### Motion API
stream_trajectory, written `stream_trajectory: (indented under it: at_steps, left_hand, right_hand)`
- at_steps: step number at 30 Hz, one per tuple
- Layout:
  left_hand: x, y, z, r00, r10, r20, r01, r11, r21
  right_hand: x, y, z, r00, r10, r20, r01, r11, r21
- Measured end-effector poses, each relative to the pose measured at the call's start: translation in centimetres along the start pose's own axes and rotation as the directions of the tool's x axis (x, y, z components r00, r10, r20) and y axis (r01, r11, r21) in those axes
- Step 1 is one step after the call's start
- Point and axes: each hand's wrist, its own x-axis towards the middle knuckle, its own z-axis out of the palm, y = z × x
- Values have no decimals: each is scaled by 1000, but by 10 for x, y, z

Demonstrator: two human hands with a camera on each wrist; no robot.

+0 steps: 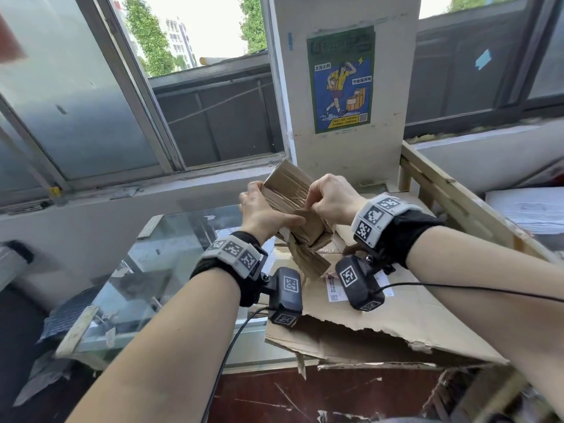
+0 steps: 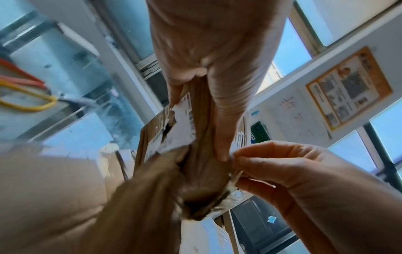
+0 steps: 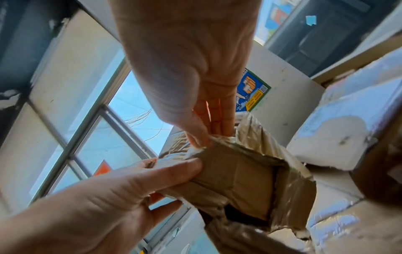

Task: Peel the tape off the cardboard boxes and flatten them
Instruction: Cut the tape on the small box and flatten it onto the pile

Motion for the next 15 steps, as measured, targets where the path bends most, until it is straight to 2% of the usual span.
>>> stream_trajectory:
  at_steps: [3, 7, 11, 15]
  left_hand:
    - [-3, 0, 3, 999, -4, -31, 2, 999, -47]
    - [-1, 3, 4, 997, 65, -31, -64, 998, 22]
    - [1, 5, 3, 994, 106, -15, -106, 994, 42]
    - [1, 2, 2, 990, 138, 0, -138, 989, 51]
  right_hand:
    - [0, 2, 6, 999, 22, 35, -23, 1000, 21]
    - [0, 10, 9, 989, 74, 129, -96, 980, 176]
    - [-4, 14, 7, 977, 83, 197, -151, 922, 358]
    - [-6, 19, 3, 967, 77, 241, -181, 877, 445]
